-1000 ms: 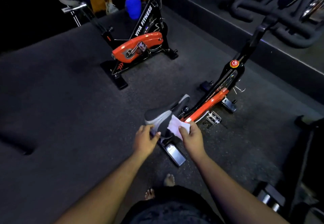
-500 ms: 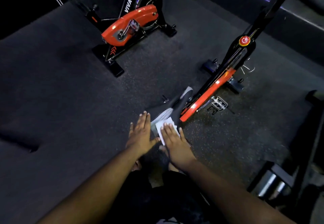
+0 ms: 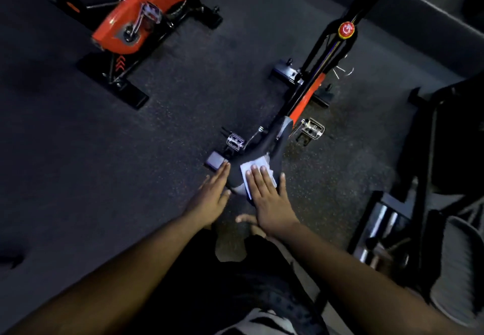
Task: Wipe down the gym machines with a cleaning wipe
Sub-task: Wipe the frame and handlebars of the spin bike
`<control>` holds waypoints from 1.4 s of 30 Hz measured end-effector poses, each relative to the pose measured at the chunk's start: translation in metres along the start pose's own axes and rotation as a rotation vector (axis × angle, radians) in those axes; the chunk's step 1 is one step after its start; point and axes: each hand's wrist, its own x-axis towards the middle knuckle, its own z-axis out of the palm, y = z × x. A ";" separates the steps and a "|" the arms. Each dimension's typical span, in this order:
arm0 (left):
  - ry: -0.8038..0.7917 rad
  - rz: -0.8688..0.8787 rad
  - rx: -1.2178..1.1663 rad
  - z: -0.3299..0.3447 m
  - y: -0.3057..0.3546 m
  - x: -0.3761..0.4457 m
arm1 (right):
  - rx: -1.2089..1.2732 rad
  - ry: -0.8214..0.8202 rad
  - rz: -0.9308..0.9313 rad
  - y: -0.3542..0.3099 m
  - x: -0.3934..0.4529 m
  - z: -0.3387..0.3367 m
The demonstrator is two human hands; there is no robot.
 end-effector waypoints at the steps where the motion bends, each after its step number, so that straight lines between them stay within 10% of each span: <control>1: -0.005 0.017 -0.036 -0.004 -0.004 0.000 | -0.015 0.036 -0.032 0.005 0.014 -0.006; 24: -0.106 0.072 0.014 -0.016 -0.016 0.014 | 0.038 -0.038 0.113 -0.019 -0.015 -0.008; 30: -0.173 0.161 0.298 -0.009 0.016 0.028 | 0.520 0.038 0.479 0.002 0.013 -0.012; 42: -0.295 0.198 0.683 -0.009 0.032 0.057 | 0.856 0.120 0.550 0.028 0.050 -0.027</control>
